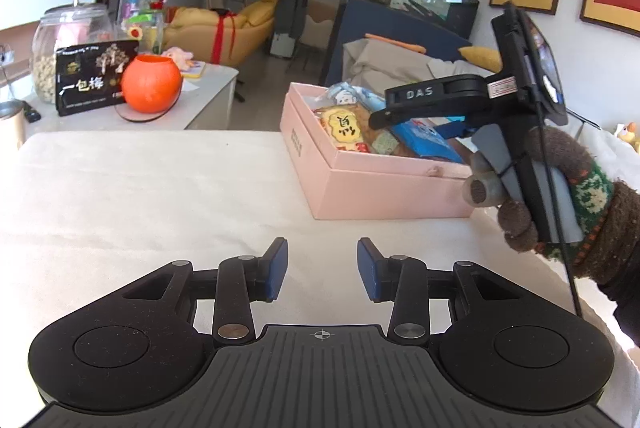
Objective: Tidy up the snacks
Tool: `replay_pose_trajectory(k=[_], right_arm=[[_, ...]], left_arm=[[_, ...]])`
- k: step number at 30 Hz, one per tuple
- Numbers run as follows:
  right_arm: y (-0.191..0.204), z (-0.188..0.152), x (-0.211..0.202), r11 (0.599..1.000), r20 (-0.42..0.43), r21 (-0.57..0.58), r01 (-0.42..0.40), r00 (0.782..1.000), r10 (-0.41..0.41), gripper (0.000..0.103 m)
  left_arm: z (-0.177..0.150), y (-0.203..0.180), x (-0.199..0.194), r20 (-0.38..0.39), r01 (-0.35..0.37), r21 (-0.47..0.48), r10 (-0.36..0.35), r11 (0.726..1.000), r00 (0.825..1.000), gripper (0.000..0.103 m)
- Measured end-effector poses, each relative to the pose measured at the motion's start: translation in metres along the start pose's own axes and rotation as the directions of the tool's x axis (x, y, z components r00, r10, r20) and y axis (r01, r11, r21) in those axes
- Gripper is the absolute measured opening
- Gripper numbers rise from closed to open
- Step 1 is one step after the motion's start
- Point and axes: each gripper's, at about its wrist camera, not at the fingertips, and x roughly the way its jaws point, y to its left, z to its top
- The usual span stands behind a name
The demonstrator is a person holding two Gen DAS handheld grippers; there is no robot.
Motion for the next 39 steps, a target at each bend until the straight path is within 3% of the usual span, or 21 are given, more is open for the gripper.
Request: replay_pose_trajectory(k=[7, 11, 14, 17, 19, 22, 25, 30, 39], right_arm=[[-0.013, 0.000, -0.062, 1.000, 0.105, 0.022, -0.007, 0.994, 0.005, 0.094], [-0.005, -0.044, -0.090, 1.000, 0.057, 0.000, 0.002, 0.998, -0.002, 0.095], [0.008, -0.092, -0.096, 1.000, -0.031, 0.015, -0.021, 0.999, 0.021, 0.095], [0.019, -0.128, -0.092, 0.998, -0.130, 0.026, -0.065, 0.989, 0.068, 0.097], [0.035, -0.143, -0.099, 0.997, -0.073, -0.080, 0.015, 0.997, -0.020, 0.097], [0.040, -0.144, -0.096, 0.992, -0.082, -0.099, 0.074, 0.993, -0.082, 0.103], [0.032, -0.145, -0.096, 0.996, -0.084, -0.053, 0.064, 0.994, -0.069, 0.103], [0.030, -0.157, -0.099, 0.996, 0.000, -0.072, 0.054, 0.999, -0.054, 0.103], [0.036, -0.157, -0.099, 0.996, 0.004, -0.071, 0.055, 0.998, -0.055, 0.103]], left_arm=[[-0.009, -0.005, -0.007, -0.001, -0.082, 0.062, 0.082, 0.995, 0.997, 0.042], [-0.015, -0.014, -0.010, -0.024, -0.136, 0.072, 0.138, 0.988, 0.990, 0.042], [-0.023, -0.022, -0.011, -0.044, -0.186, 0.082, 0.190, 0.979, 0.981, 0.042], [-0.032, -0.028, -0.007, -0.085, -0.190, 0.092, 0.198, 0.977, 0.977, 0.044], [-0.033, -0.033, -0.005, -0.093, -0.193, 0.107, 0.203, 0.975, 0.975, 0.047], [-0.033, -0.037, -0.001, -0.092, -0.207, 0.109, 0.218, 0.972, 0.972, 0.051], [-0.034, -0.041, 0.001, -0.085, -0.231, 0.108, 0.241, 0.967, 0.967, 0.051], [-0.036, -0.046, 0.001, -0.080, -0.255, 0.120, 0.265, 0.960, 0.961, 0.052], [-0.036, -0.047, -0.001, -0.081, -0.252, 0.117, 0.263, 0.961, 0.962, 0.052]])
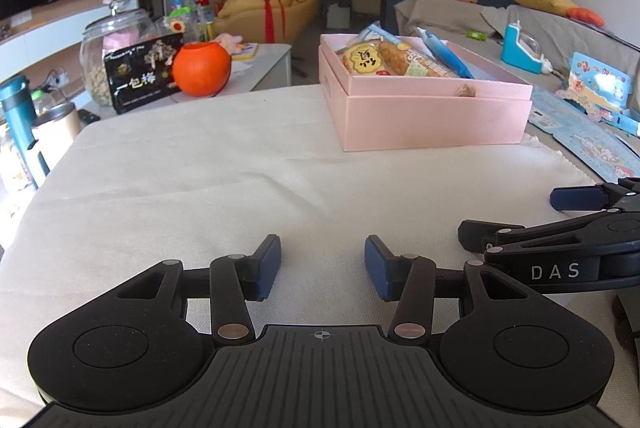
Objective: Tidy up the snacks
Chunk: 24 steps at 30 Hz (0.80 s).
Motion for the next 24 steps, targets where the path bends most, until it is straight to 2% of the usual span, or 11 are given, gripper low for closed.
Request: replay_pose_trajectory(k=[24], right_arm=[[-0.0006, 0.0001, 0.0000, 1.000, 0.000, -0.001, 0.000, 1.000, 0.000, 0.103]], left_arm=[[0.0007, 0.0047, -0.0007, 0.000, 0.005, -0.006, -0.005, 1.000, 1.000, 0.052]])
